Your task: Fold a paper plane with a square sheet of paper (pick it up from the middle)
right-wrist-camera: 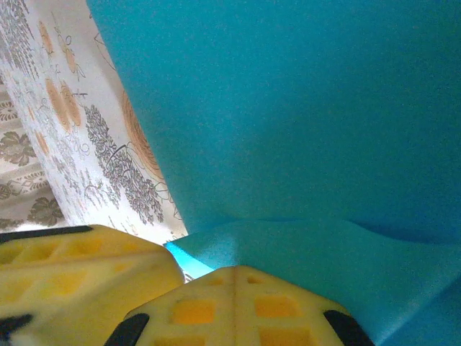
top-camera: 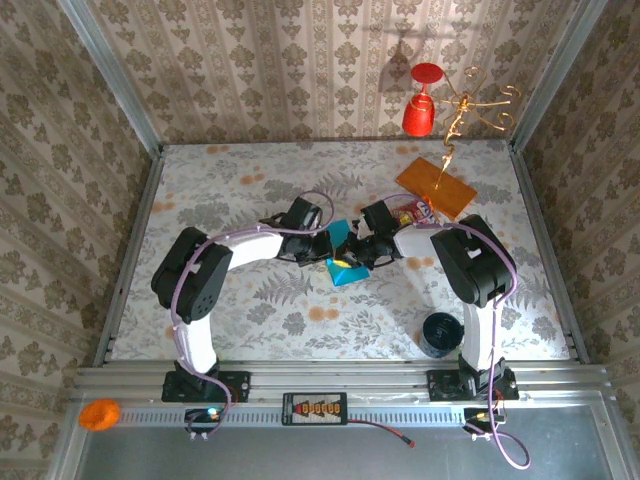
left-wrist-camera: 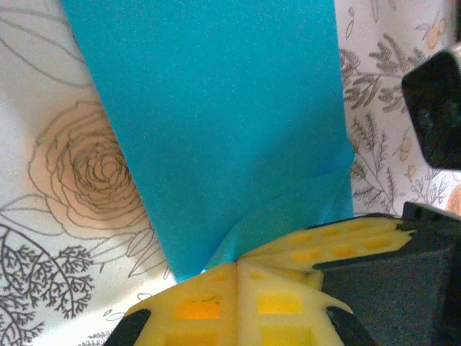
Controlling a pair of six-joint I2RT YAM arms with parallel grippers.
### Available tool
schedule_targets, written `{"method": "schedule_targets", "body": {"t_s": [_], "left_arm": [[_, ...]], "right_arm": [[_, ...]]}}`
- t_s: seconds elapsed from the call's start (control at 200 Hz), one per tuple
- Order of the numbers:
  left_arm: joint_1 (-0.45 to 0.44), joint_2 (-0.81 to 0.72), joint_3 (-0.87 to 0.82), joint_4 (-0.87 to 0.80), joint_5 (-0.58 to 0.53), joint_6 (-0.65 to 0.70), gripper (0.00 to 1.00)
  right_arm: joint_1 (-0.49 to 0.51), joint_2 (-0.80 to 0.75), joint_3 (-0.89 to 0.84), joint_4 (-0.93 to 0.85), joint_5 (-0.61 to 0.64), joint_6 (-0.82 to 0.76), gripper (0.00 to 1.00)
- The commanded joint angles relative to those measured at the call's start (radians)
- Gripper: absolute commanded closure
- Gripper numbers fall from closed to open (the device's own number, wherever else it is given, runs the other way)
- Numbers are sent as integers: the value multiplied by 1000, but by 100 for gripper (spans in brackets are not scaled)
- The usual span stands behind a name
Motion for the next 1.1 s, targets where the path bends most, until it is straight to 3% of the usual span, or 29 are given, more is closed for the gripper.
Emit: {"method": "schedule_targets", "body": {"t_s": [0.0,0.535,0.885,1.095], "left_arm": [[-19,29,40,-48,-42,-7,100],[-25,83,54,-78,-71,5,100],[-16,97,22,-117,-65,26,100],[-7,99,22,-123,-59,58,100]], "right_arm": [[-7,60,-46,-118,69,5,96],[-7,35,-66,-62,52,14,97],[-16,-52,-43,-2,5,24,96],[-31,-114,-22,-57,16,-27,96]]}}
